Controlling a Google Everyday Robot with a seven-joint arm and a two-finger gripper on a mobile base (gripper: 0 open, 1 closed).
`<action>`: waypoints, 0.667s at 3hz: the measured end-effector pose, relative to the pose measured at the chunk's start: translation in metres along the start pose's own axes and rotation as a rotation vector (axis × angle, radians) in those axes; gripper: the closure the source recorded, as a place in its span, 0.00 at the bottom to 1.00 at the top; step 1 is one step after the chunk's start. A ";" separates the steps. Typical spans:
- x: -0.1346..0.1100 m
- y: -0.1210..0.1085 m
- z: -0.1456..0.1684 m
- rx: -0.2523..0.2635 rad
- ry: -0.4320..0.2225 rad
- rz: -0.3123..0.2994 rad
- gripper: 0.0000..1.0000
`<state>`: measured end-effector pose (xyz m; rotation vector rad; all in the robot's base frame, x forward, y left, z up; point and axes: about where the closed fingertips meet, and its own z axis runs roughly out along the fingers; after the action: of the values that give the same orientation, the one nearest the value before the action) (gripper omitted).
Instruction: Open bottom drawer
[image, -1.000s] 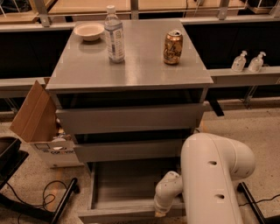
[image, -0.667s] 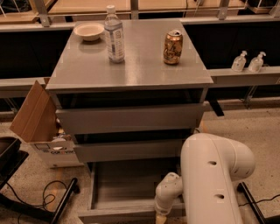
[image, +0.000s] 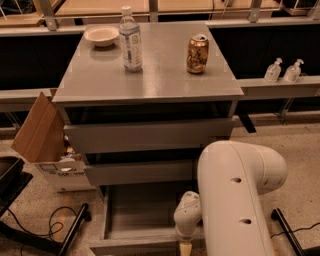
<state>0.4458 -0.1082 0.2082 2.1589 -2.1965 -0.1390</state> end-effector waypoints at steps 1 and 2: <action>-0.001 -0.005 -0.061 0.093 0.111 -0.028 0.45; 0.002 -0.006 -0.092 0.161 0.145 -0.014 0.69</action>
Offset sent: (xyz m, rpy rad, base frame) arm 0.0199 -0.0062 0.1306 -0.1893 -0.2454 0.0108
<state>0.4615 -0.1121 0.2988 2.1858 -2.1801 0.1946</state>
